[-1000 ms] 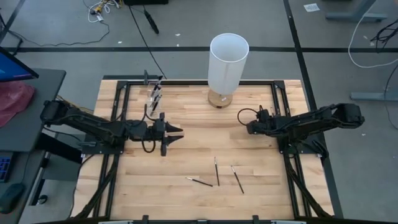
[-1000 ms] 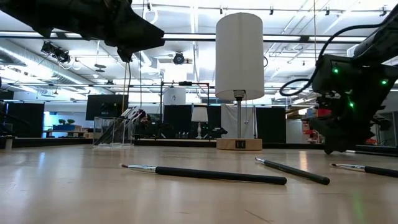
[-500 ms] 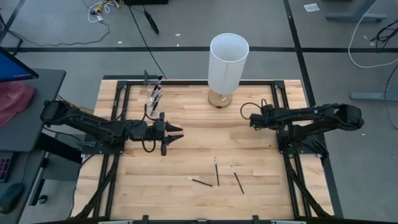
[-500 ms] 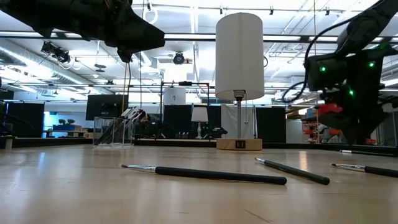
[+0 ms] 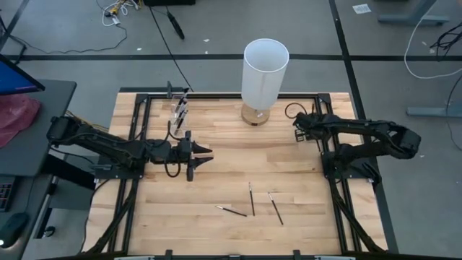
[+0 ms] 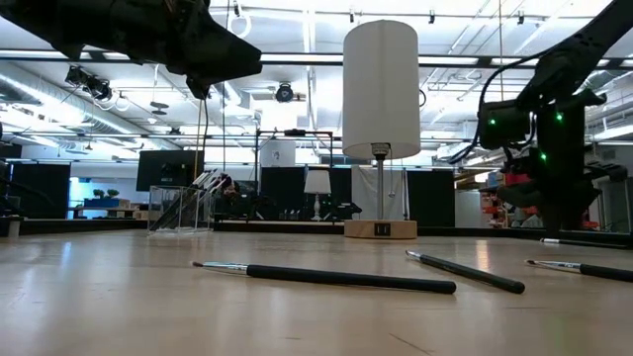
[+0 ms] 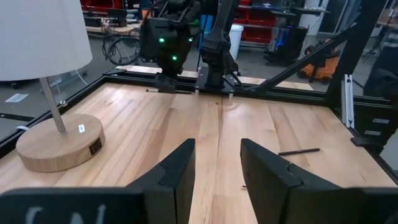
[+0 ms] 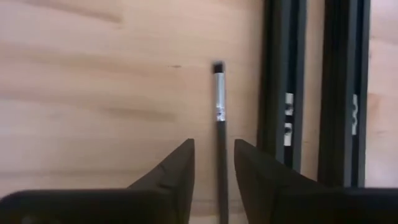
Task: Put items in baskets/containers
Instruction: Put the black eyeshadow brush into the transparent organizer
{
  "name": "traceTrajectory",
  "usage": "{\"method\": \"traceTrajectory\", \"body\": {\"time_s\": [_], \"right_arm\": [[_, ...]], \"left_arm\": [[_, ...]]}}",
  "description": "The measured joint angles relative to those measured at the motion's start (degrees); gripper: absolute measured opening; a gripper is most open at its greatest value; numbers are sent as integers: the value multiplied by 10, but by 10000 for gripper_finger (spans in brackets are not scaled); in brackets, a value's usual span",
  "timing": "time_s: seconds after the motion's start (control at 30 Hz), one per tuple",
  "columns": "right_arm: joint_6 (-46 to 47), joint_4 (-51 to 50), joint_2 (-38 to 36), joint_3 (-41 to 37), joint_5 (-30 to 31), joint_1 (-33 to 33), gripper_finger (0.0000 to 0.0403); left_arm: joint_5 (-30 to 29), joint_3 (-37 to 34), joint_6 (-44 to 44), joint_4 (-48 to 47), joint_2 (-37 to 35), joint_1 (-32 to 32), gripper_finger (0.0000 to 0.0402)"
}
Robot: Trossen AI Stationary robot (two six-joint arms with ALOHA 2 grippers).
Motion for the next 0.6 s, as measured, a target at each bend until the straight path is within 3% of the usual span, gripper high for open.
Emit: {"method": "traceTrajectory", "body": {"time_s": [0.2, 0.6], "right_arm": [[-32, 51, 0, -22, -44, -65, 106], [-53, 86, -2, -52, -69, -91, 173]], "left_arm": [[0, 0, 0, 0, 0, 0, 131], [0, 0, 3, -4, 0, -9, 131]]}}
